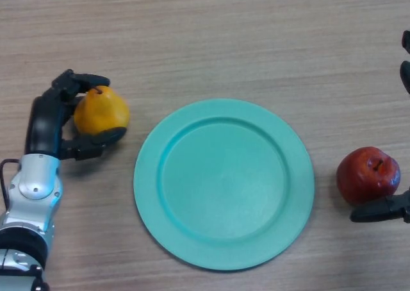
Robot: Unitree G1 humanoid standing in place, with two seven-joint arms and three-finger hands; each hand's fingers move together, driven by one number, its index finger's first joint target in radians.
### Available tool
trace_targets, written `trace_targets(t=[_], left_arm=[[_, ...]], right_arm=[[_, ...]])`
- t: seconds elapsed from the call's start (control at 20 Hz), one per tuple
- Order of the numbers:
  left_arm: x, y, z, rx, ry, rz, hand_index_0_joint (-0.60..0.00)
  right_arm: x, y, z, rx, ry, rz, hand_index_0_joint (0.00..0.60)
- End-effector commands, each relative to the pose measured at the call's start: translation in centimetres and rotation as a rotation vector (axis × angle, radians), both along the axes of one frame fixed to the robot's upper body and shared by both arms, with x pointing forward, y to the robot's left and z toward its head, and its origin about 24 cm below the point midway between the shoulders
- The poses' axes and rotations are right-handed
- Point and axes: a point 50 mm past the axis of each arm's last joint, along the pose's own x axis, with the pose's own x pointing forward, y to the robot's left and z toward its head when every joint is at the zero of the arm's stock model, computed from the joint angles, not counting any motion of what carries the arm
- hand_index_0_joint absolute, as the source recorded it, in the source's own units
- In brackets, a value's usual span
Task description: Pick up the yellow pear and place it on the plate
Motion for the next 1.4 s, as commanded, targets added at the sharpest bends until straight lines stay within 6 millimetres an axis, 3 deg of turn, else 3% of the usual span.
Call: trace_targets(t=[0.05,0.35,0.4,0.5,0.55,0.6,0.95,1.2,1.4], left_arm=[[0.4,2.2,4.7,0.026,-0.241,0.062,-0.6],[-0.2,2.8,7.0,0.074,-0.365,0.077,-0.6],[-0.4,2.7,7.4,0.066,-0.38,0.067,-0.6],[-0.5,2.6,7.7,0.072,-0.39,0.065,-0.6],[-0.8,2.3,8.3,0.073,-0.412,0.044,-0.6],[-1.4,1.9,9.2,0.073,-0.439,0.014,-0.6],[-3.6,-0.4,11.7,0.001,-0.49,-0.123,-0.6],[-5.1,-1.3,12.1,-0.231,-0.32,-0.28,-0.6],[-5.5,-0.9,12.0,0.006,-0.431,-0.189,-0.6]], right_arm=[[-1.0,-0.1,2.9,-0.022,-0.181,0.008,0.0],[-0.8,0.1,2.7,-0.017,-0.163,0.02,0.0],[-0.8,0.0,2.8,-0.015,-0.165,0.021,0.05],[-0.8,0.1,2.8,-0.015,-0.169,0.021,0.25],[-0.7,0.1,2.8,-0.012,-0.174,0.024,0.101],[-0.6,0.2,2.7,-0.003,-0.176,0.03,0.0],[-0.3,0.2,3.0,-0.01,-0.211,0.032,0.0],[-0.2,0.2,3.1,0.002,-0.197,0.041,0.0],[-0.1,0.3,2.8,0.008,-0.19,0.043,0.0]])
